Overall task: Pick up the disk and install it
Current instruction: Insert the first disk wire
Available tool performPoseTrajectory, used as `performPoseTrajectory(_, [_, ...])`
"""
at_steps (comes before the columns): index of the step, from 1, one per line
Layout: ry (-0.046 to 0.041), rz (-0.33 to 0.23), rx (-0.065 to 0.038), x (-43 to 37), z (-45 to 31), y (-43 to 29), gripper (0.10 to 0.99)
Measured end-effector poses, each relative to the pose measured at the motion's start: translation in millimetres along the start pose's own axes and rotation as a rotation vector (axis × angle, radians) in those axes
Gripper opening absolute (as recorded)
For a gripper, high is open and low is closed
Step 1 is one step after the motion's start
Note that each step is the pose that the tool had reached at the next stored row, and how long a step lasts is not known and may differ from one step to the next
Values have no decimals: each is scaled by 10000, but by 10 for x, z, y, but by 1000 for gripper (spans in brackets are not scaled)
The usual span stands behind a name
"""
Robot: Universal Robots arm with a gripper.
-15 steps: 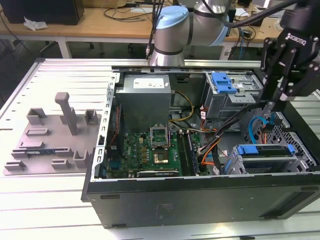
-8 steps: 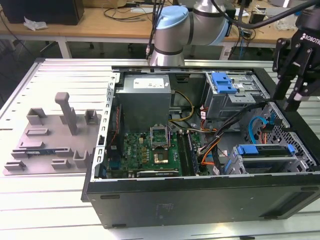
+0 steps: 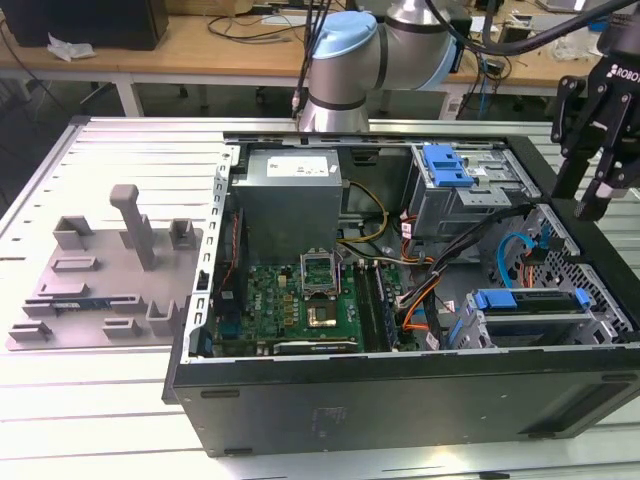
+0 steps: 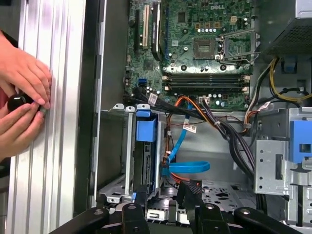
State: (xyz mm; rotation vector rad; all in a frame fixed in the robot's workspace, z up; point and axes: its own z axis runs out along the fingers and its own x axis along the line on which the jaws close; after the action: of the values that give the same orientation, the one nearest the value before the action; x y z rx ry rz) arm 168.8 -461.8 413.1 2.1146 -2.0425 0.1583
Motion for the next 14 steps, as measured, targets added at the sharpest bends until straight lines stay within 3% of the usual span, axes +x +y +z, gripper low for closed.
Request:
performPoseTrajectory(3, [292, -33, -16, -61, -15, -2, 443])
performPoseTrajectory(4, [314, -28, -17, -70, -16, -2, 443])
performPoseTrajectory(8, [295, 319, -48, -79, -16, -4, 443])
performPoseTrajectory(14, [231, 1279, -266, -82, -1, -4, 443])
